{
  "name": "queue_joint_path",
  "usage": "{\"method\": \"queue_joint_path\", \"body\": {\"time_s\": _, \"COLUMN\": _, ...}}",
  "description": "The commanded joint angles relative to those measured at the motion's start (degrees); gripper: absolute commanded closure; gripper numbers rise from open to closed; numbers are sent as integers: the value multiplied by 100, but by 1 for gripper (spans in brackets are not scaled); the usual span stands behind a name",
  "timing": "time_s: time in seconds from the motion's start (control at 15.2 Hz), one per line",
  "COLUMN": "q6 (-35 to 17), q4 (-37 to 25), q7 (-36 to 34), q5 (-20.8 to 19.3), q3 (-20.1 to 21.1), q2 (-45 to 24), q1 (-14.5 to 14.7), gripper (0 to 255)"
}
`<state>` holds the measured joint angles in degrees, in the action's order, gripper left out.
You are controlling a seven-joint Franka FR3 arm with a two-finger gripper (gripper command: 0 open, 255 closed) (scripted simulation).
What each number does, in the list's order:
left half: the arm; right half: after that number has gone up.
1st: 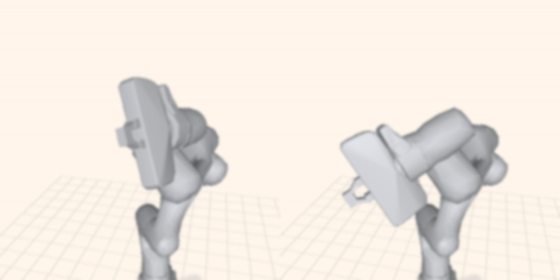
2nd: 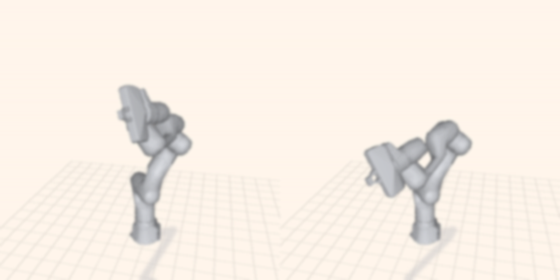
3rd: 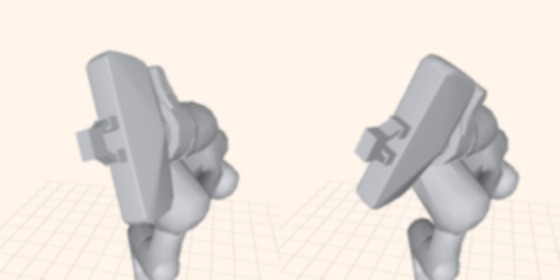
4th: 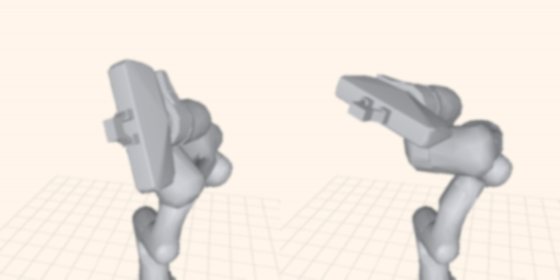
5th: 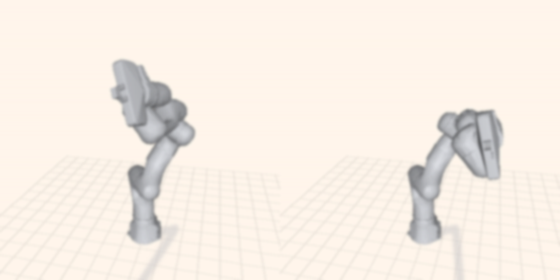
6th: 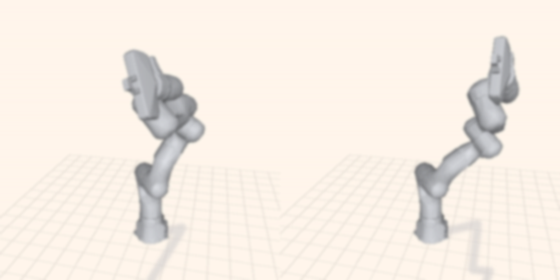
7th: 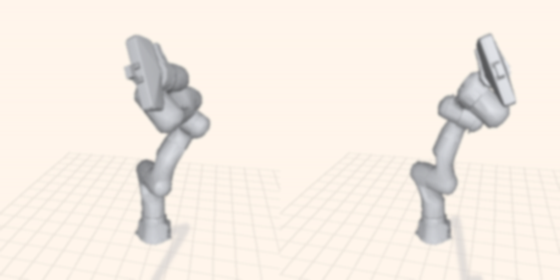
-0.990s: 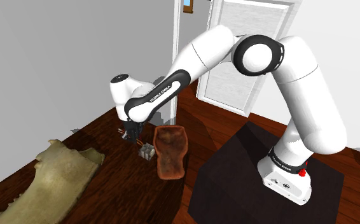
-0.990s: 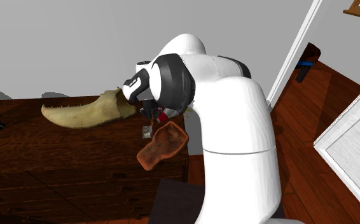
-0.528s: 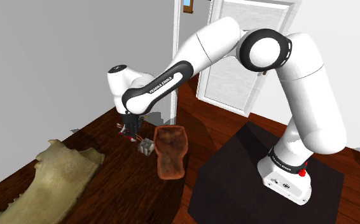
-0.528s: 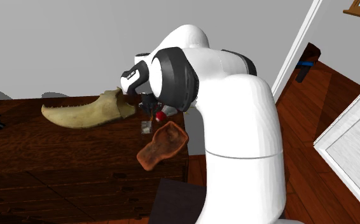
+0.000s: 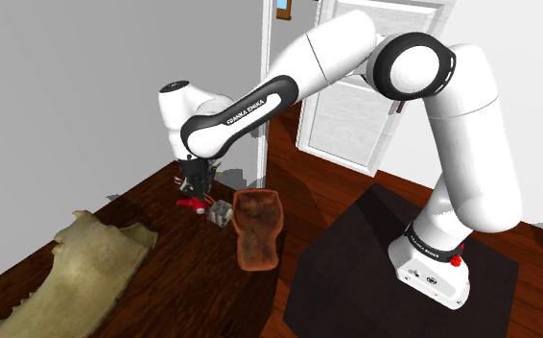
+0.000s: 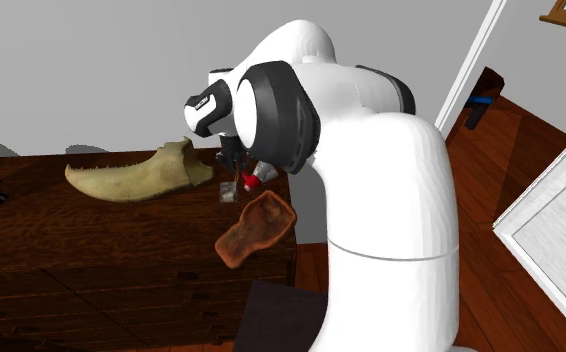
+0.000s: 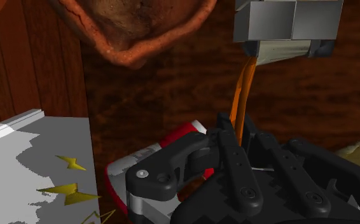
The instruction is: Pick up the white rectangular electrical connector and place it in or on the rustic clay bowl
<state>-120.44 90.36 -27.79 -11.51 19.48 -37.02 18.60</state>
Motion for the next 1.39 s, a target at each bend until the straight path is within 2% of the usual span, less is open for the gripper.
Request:
{"method": "queue_joint_path", "body": {"time_s": 0.0, "q6": 115, "q4": -27, "q7": 13, "q5": 29, "q3": 21, "q2": 89, "q1": -13, "gripper": 255}}
{"method": "queue_joint_path", "body": {"time_s": 0.53, "q6": 549, "q4": -190, "q7": 61, "q5": 129, "q3": 87, "q2": 371, "q1": -47, "gripper": 255}}
{"method": "queue_joint_path", "body": {"time_s": 0.86, "q6": -108, "q4": 1569, "q7": 303, "q5": 416, "q3": 205, "q2": 1513, "q1": -502, "gripper": 255}}
{"method": "queue_joint_path", "body": {"time_s": 1.32, "q6": -725, "q4": 3569, "q7": 911, "q5": 987, "q3": 273, "q2": 3000, "q1": -979, "gripper": 255}}
